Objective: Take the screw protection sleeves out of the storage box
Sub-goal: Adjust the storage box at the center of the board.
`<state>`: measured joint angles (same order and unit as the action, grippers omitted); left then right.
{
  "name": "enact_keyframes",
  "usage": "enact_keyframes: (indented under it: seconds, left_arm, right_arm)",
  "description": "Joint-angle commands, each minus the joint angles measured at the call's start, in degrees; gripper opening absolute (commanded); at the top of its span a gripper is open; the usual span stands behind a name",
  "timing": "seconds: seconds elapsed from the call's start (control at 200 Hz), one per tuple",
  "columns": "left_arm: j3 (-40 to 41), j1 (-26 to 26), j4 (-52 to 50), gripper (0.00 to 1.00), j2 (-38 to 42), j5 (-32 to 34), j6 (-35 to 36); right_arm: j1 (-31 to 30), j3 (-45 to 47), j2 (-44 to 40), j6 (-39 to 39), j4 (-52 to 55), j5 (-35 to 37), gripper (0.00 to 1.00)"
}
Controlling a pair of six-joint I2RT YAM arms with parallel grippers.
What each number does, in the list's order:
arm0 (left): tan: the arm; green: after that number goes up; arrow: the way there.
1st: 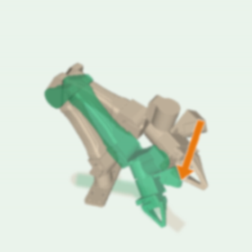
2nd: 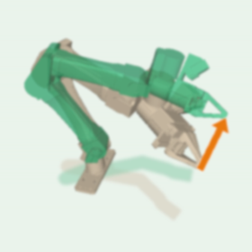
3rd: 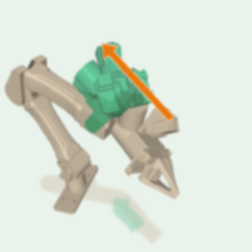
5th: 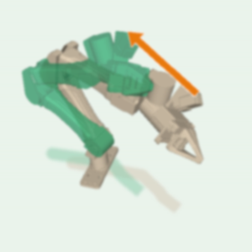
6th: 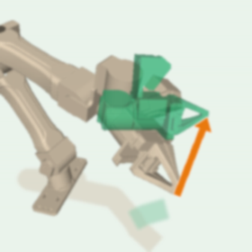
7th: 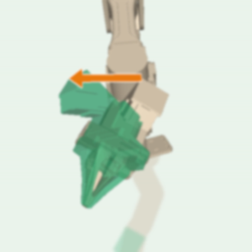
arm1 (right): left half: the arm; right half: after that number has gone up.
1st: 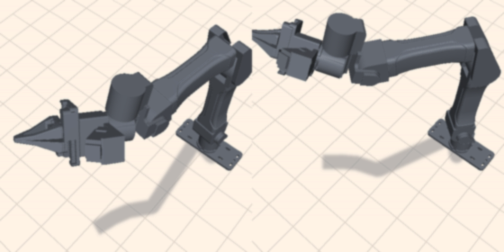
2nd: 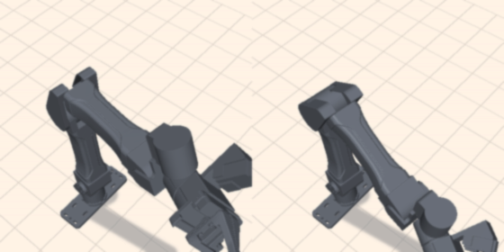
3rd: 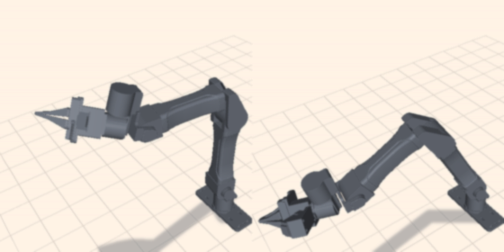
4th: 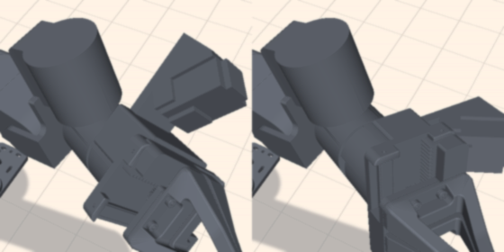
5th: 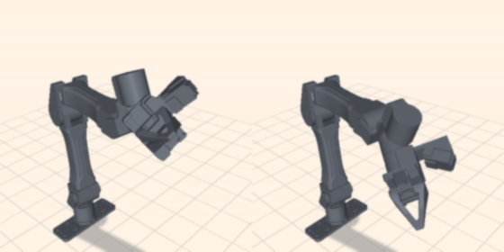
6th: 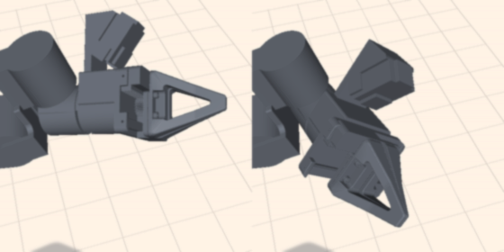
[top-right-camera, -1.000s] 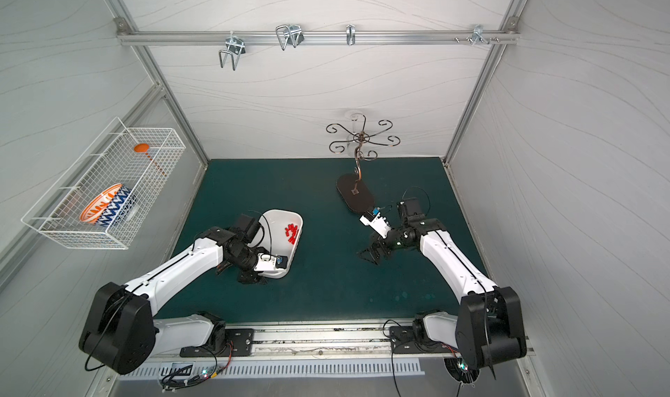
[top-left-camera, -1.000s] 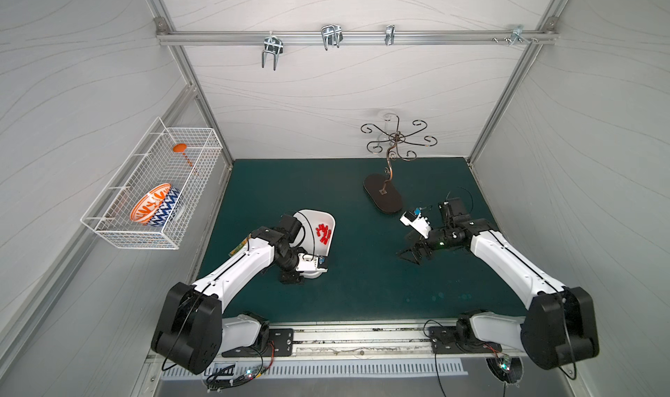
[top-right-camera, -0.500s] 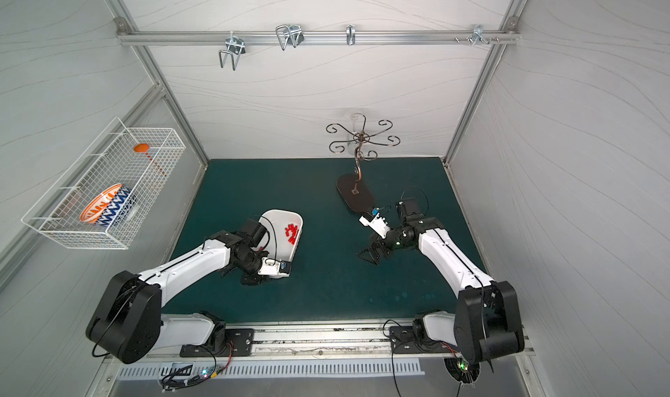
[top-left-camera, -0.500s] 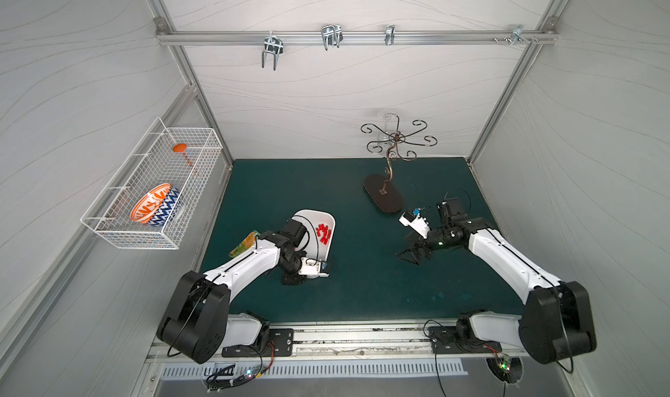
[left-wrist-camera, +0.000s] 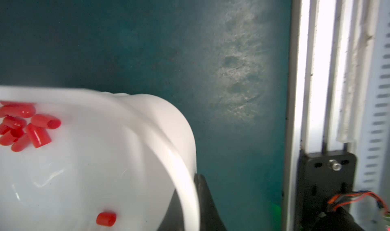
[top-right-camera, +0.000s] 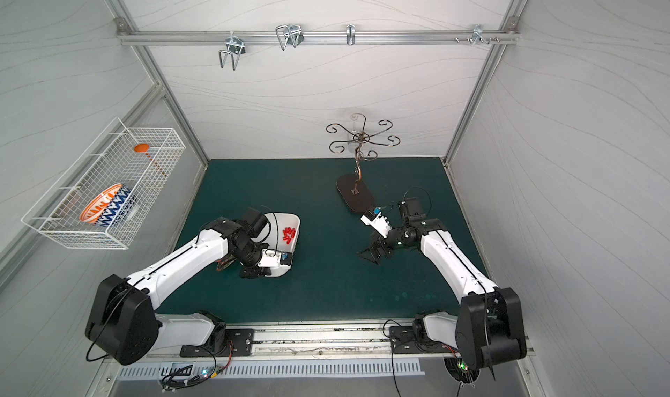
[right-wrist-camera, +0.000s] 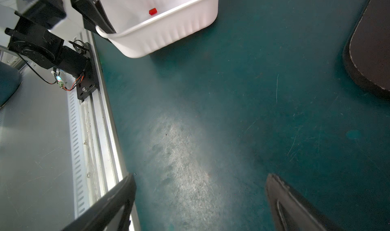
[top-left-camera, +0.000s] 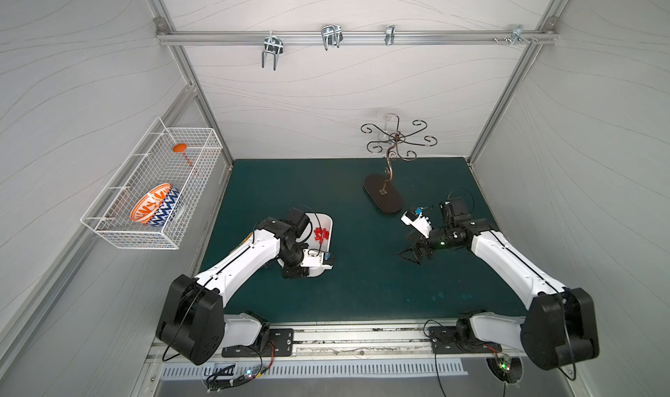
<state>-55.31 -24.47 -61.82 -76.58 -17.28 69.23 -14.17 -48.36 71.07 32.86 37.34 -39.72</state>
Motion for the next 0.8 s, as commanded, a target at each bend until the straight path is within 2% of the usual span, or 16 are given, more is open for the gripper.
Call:
enact_keyframes:
  seconds: [0.0, 0.195, 0.345, 0.45, 0.545, 0.58, 0.68, 0.795]
  left_arm:
    - [-6.71, -0.29, -10.99, 0.0, -2.41, -4.6, -3.22]
    - [-5.93, -1.34, -6.49, 0.0, -2.53, -3.69, -5.22]
    - [-6.72, -1.55, -6.72, 0.0, -4.28, -9.19, -6.98]
    - [-7.29, -1.54, -5.7, 0.0, -5.92, -10.15, -8.52]
    - [-4.7, -2.64, -0.86, 0.0, -5.61, -4.41, -9.11]
    - [-3.49, -2.69, 1.03, 0.0, -4.83, -2.85, -11.47]
    - [0.56, -3.33, 6.14, 0.0, -2.79, -1.53, -13.42]
    - [6.45, -6.5, 13.29, 0.0, -2.41, 1.1, -14.81]
  right_arm:
    - [0.29, 0.3, -1.12, 0.86, 0.71, -1.15, 0.99]
    - [0.29, 0.28, -1.07, 1.04, 0.89, -1.26, 0.99]
    - [0.36, 0.2, -0.61, 1.03, 0.81, -1.17, 0.99]
    - [0.33, 0.24, -0.41, 1.05, 0.88, -1.22, 0.99]
    - [0.34, 0.28, -0.62, 1.03, 0.88, -1.08, 0.99]
    - [0.29, 0.25, -0.51, 1.0, 0.84, -1.06, 0.99]
    - [0.31, 0.21, -0.2, 1.04, 0.74, -1.25, 0.99]
    - [0.21, -0.15, 0.9, 1.0, 0.71, -1.45, 0.99]
